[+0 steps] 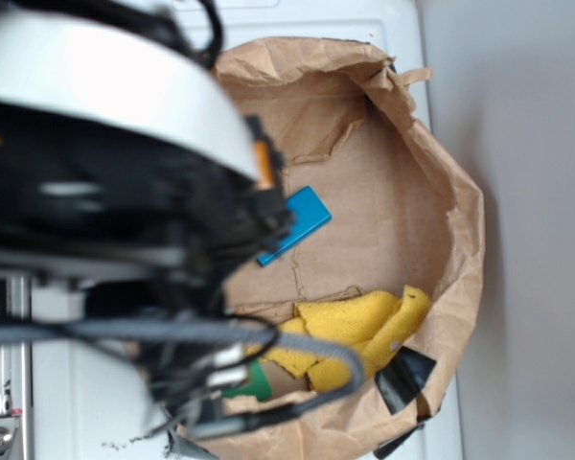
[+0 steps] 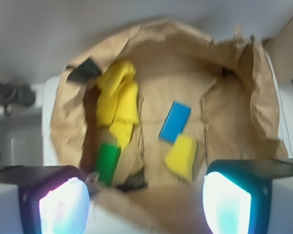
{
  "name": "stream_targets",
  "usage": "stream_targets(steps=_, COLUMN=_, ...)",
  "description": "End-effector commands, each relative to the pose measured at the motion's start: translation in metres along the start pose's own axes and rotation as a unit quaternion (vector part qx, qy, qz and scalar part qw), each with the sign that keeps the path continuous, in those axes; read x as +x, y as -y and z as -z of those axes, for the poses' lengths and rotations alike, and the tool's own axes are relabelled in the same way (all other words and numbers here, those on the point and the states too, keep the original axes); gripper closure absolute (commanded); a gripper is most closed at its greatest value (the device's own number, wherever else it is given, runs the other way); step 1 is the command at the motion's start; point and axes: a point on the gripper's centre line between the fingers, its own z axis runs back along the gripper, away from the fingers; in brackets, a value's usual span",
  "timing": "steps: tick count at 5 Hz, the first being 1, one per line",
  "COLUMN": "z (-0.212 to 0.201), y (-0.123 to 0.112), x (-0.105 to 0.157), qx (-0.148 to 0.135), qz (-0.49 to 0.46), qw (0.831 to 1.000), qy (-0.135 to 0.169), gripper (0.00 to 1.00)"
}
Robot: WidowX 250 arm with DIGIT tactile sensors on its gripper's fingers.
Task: Grab the blue block.
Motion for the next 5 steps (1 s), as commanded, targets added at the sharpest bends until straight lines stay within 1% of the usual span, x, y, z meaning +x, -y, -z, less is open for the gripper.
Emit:
stream_targets(steps=1, z=0.052, y=-0.033, x=0.005, qx=0.022, qz=-0.023, qw=0.999, qy=0.016, gripper=0.0)
stream_targets(steps=2, z=0.083, y=-0.051, x=0.02, qx=0.043, qz=-0.04, qw=0.998, qy=0.013, gripper=0.0)
stream_targets(steps=5, z=0.083, y=-0.051, x=0.02, qx=0.043, qz=-0.04, qw=0.998, qy=0.013, gripper=0.0)
